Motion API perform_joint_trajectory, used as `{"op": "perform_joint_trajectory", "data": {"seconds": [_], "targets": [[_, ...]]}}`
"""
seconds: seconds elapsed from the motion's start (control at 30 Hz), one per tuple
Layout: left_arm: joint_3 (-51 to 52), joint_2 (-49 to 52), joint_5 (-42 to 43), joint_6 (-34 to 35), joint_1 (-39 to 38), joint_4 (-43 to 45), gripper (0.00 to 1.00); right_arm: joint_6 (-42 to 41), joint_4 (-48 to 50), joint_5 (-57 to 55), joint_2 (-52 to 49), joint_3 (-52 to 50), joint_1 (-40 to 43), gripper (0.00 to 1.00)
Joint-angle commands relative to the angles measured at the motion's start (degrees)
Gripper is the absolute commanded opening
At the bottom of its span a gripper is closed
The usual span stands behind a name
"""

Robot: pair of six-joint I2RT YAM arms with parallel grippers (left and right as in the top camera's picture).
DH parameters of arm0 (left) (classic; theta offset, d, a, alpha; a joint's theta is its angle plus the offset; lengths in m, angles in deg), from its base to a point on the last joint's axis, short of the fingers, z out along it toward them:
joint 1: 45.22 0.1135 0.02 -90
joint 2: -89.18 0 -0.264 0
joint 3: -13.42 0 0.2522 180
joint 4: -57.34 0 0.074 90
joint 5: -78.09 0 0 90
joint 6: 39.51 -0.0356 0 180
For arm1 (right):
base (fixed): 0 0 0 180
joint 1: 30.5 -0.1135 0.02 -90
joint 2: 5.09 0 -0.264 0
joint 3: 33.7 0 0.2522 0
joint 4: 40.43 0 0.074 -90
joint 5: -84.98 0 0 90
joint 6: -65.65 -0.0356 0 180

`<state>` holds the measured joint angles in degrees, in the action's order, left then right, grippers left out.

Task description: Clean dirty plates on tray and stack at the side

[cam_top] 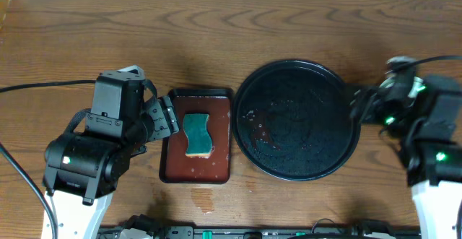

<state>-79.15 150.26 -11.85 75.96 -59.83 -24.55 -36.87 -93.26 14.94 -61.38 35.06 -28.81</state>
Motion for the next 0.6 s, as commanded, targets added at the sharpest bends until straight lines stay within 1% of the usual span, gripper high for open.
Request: {"op": "perform_joint_trajectory", "data": {"seconds": [0.0, 0.07, 0.17, 0.2, 0.23, 0.27, 0.3, 0.4, 0.5, 0.57], "targets": [[-0.7, 0.0, 0.0, -0.2, 0.3, -0.5, 0.78, -0.4, -3.3, -13.0, 0.2, 0.2, -6.1, 0.42], [-0.7, 0.0, 0.0, -0.2, 0.3, -0.9, 0.84, 0.2, -4.9, -10.3, -0.2, 0.2, -8.7, 0.42], [-0.7, 0.0, 0.0, -0.2, 0.3, -0.9, 0.86, 5.9, -4.9, -4.0, -0.6, 0.2, -12.6, 0.46], [-0.7, 0.0, 0.0, -0.2, 0.3, -0.9, 0.86, 6.6, -4.0, -3.5, -0.6, 0.2, -13.4, 0.47], [-0.7, 0.0, 0.0, -0.2, 0.3, -0.9, 0.86, 6.9, -2.6, -3.5, -0.6, 0.2, -14.5, 0.52], [-0.7, 0.0, 0.0, -0.2, 0.3, -0.9, 0.86, 6.8, -1.2, -3.5, -0.6, 0.2, -15.0, 0.63], [-0.7, 0.0, 0.0, -0.1, 0.3, -0.9, 0.86, 6.8, 0.3, -3.1, -0.6, 0.2, -15.4, 0.99], [-0.7, 0.0, 0.0, -0.2, 0.3, -0.9, 0.86, 6.8, 2.8, -0.5, -0.6, 0.2, -16.4, 0.99], [-0.7, 0.0, 0.0, -0.2, 0.3, -0.9, 0.87, 6.8, 2.2, 2.9, -0.6, 0.2, -16.8, 0.99], [-0.7, 0.0, 0.0, -0.2, 0.3, -0.9, 0.87, 6.8, 2.0, 2.8, -0.6, 0.2, -16.8, 0.99]]}}
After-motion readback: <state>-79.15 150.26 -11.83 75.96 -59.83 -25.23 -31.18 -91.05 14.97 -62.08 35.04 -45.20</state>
